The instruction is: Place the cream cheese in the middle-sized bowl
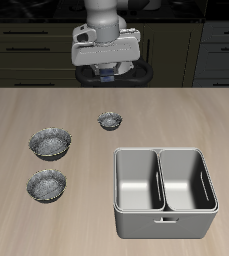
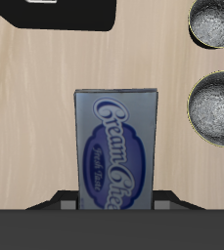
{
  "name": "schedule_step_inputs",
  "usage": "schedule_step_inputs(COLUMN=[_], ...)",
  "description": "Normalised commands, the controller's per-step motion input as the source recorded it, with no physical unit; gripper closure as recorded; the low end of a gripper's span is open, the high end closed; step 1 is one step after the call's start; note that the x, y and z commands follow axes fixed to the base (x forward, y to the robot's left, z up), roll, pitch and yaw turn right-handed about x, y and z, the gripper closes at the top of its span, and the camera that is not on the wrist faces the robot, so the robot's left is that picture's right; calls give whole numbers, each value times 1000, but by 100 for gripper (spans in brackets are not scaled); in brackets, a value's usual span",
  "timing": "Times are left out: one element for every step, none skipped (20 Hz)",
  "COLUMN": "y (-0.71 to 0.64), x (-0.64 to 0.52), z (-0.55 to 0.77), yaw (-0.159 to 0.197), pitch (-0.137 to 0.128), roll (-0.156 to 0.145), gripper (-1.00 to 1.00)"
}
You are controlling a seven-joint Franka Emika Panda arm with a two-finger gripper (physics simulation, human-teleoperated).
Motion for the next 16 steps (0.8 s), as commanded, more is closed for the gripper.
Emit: schedule_step_inputs(y=[-417, -197, -548, -502, -370, -583, -363, -486, -483, -445, -370, -635, -394, 0, -1101, -552], x=[60, 26, 135, 33, 72, 103, 31, 60, 85, 71, 99, 215, 46, 0, 264, 90], z=[151, 89, 110, 161, 39, 187, 66, 62, 33, 91, -14, 71, 136, 0, 302, 235], yaw=[-100, 26, 69, -29, 39, 32, 58, 89, -10, 64, -35, -3, 28, 0, -25, -29], pitch=[62, 3, 20, -31, 23, -93, -78, -19, -3, -57, 13, 6, -67, 0, -31, -61], roll=[30, 94, 14, -12, 13, -77, -61, -93, -80, -85, -58, -71, -71, 0, -141, -89], gripper=[100, 100, 100, 100, 100, 100, 100, 100, 100, 100, 100, 100, 100, 100, 100, 100])
